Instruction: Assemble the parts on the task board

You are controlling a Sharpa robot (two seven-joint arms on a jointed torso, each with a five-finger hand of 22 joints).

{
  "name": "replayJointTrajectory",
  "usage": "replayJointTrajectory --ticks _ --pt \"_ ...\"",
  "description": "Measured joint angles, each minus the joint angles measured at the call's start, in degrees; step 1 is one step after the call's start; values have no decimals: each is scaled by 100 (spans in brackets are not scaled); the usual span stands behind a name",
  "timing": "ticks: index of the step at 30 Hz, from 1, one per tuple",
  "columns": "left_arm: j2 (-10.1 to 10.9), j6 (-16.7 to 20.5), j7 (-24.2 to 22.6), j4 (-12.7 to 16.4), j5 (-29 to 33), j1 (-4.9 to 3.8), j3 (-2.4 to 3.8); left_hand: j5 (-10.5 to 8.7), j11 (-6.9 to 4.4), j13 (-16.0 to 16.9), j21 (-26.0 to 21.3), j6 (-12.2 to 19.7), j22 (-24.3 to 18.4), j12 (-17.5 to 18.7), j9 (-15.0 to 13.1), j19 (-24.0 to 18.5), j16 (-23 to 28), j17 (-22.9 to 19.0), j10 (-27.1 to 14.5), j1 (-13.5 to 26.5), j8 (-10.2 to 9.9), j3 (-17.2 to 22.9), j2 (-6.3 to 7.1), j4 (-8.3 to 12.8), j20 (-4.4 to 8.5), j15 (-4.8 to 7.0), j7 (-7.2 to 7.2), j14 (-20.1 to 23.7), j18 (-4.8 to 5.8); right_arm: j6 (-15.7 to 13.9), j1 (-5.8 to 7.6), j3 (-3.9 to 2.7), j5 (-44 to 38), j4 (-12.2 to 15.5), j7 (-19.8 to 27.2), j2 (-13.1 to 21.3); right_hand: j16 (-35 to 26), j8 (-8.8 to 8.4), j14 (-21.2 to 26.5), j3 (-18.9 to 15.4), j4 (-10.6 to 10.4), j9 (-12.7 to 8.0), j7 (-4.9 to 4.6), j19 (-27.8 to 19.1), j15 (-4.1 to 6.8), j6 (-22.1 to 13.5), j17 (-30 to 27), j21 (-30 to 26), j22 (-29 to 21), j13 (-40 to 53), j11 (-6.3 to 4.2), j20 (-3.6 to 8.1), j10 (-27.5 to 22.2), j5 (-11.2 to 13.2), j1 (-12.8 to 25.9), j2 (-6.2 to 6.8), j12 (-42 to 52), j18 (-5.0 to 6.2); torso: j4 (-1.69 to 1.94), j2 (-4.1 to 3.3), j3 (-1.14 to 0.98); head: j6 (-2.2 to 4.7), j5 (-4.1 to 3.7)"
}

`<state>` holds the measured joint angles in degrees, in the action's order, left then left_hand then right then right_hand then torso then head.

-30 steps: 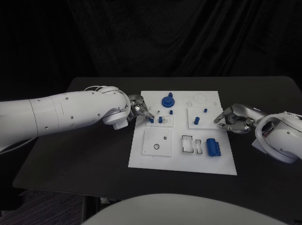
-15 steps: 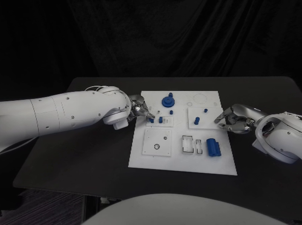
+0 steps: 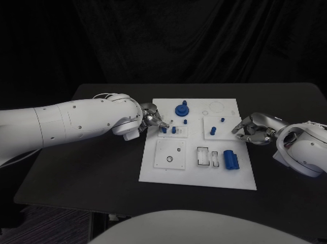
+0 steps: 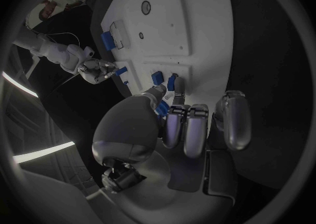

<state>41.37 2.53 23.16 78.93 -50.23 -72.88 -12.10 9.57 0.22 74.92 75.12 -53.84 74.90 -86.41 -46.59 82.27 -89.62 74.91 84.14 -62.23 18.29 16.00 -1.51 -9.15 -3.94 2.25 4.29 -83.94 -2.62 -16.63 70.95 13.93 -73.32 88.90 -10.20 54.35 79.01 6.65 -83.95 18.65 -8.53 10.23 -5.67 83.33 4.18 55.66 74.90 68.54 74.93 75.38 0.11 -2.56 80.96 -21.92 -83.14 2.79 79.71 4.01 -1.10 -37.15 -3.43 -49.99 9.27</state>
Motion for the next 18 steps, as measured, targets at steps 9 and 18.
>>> replayJointTrajectory --ticks 9,18 --pt "2 -2 -12 -7 0 5 -1 -83 50 0 -88 444 0 82 -440 -57 0 0 -11 272 306 -507 -82 -677 -57 -35 75 -6 0 -1 0 -1 0 4 1 2 0 0 0 0 0 0 1 0 0 0 0 0 -1 0 0 0 0 0 0 0 1 0 -2 -2 -2 0 -5" --pt "6 -30 15 -17 0 17 -1 21 50 0 -88 627 0 82 -1141 -57 0 0 -12 349 819 -752 -198 -744 -57 -41 33 0 0 -1 0 -1 0 4 2 2 0 0 -15 17 16 -1 1 0 -15 0 0 0 -1 -1 0 0 0 0 0 0 1 0 -4 -2 -2 0 -4"
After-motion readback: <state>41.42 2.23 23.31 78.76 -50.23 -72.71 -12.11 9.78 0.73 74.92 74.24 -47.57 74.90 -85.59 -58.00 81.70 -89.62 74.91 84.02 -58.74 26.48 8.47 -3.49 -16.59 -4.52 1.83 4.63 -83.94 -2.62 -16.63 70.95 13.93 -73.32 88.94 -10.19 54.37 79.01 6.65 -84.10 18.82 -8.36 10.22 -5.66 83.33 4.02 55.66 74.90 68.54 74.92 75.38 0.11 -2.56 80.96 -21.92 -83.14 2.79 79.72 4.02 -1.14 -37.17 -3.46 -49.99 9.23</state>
